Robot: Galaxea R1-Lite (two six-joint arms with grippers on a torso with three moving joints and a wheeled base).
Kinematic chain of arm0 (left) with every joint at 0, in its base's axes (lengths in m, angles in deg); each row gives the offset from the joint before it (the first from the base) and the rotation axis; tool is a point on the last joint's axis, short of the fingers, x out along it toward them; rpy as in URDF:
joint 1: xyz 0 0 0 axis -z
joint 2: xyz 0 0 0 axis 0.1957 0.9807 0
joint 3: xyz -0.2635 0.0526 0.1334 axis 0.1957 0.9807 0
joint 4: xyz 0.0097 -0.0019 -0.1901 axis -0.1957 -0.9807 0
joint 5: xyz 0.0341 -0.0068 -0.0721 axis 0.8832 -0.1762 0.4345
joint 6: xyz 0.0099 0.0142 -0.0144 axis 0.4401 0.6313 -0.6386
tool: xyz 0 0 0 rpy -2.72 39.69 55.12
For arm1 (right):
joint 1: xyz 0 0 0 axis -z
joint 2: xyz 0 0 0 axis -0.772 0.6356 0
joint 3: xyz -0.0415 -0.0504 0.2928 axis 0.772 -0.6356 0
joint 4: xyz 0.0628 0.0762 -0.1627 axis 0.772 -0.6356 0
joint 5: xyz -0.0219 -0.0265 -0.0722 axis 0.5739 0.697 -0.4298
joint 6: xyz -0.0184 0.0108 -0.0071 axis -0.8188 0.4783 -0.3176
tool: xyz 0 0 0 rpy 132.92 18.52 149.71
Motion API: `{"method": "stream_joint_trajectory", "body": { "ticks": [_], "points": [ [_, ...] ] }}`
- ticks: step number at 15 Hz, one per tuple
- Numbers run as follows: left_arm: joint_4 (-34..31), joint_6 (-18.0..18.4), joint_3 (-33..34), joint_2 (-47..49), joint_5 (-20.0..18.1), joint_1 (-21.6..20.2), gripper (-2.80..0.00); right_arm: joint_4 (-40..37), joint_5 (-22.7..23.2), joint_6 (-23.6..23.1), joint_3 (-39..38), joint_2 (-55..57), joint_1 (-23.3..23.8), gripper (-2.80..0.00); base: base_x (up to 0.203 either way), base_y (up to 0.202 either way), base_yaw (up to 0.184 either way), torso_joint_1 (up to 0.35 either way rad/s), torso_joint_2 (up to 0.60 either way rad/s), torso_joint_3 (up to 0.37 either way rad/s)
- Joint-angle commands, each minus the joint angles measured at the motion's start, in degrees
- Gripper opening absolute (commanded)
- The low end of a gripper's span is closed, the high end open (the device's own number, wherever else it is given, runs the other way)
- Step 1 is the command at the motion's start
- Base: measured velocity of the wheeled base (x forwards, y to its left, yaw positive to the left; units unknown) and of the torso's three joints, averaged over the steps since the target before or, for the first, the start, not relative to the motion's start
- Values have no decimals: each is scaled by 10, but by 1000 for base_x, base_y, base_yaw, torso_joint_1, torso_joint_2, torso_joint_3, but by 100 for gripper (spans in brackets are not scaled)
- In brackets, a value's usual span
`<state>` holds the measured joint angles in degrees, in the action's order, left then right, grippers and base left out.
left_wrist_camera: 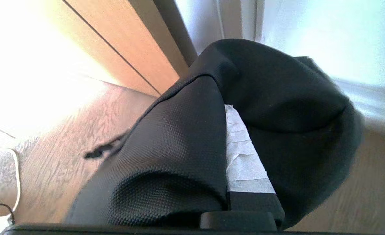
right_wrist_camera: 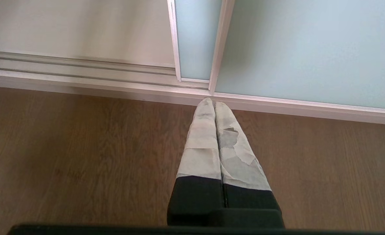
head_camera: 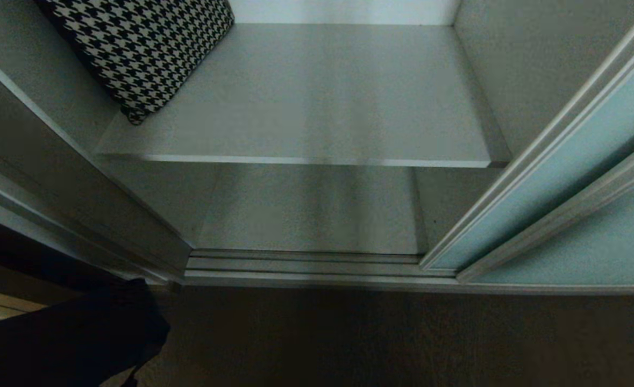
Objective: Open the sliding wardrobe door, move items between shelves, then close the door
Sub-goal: Place the bag on the lower shelf
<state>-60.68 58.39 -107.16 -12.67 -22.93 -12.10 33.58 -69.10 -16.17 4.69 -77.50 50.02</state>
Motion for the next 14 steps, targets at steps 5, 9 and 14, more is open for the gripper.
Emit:
{"method": "stream_joint_trajectory", "body": {
  "ticks": [5, 9, 14],
  "points": [
    [0, 49, 65, -104, -146, -8, -280, 0, 0, -1, -1, -2, 0, -280, 0, 0, 0, 0, 0, 0],
    [-1, 65, 105, -135, -202, -7, -280, 0, 0, -1, 0, -2, 0, -280, 0, 0, 0, 0, 0, 0],
    [4, 28, 128, -135, -260, -7, -280, 0, 0, -1, -1, -2, 0, -280, 0, 0, 0, 0, 0, 0]
  ]
}}
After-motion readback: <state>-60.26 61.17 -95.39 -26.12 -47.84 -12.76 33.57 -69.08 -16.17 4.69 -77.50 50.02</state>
